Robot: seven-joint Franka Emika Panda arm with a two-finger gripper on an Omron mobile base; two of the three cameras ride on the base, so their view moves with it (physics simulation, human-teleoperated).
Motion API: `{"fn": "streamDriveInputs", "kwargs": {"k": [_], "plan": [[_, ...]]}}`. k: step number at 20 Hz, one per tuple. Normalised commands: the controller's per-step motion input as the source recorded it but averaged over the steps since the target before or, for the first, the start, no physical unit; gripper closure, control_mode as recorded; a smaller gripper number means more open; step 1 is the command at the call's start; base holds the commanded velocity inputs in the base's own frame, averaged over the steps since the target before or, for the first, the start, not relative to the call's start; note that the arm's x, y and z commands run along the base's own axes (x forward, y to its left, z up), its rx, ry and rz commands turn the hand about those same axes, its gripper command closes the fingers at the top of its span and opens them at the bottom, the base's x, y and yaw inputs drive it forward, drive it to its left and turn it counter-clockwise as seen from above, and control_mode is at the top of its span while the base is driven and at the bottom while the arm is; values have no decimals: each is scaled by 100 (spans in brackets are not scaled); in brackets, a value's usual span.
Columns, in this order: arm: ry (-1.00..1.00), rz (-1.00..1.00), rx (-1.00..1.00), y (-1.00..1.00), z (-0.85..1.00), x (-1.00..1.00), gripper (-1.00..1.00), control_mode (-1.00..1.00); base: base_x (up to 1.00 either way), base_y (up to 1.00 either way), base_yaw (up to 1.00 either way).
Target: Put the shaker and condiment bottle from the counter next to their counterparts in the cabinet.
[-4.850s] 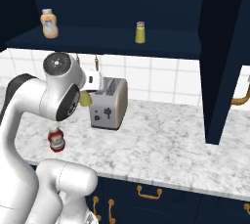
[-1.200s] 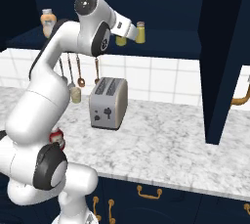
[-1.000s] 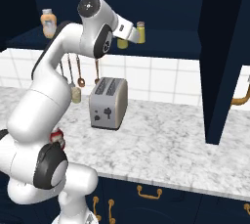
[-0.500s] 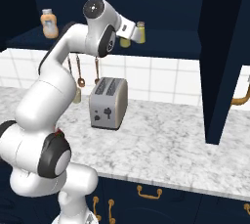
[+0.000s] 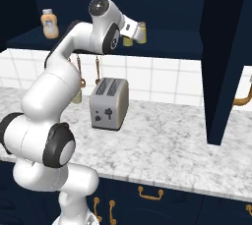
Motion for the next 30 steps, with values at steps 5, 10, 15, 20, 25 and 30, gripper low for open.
{"fn": "streamDriveInputs", "kwargs": {"k": [5,10,15,20,25,30], "plan": [[3,0,0,-4,-39,66,100,-100,0,0,0],[1,0,0,0,-41,14,100,-100,0,0,0],[0,0,0,0,-48,1,-100,-100,0,0,0],[0,0,0,-5,-46,5,-100,-100,0,0,0],[-1,0,0,-2,-46,-6,-100,-100,0,0,0],[-11,3,0,0,-34,-82,-100,-100,0,0,0]]}}
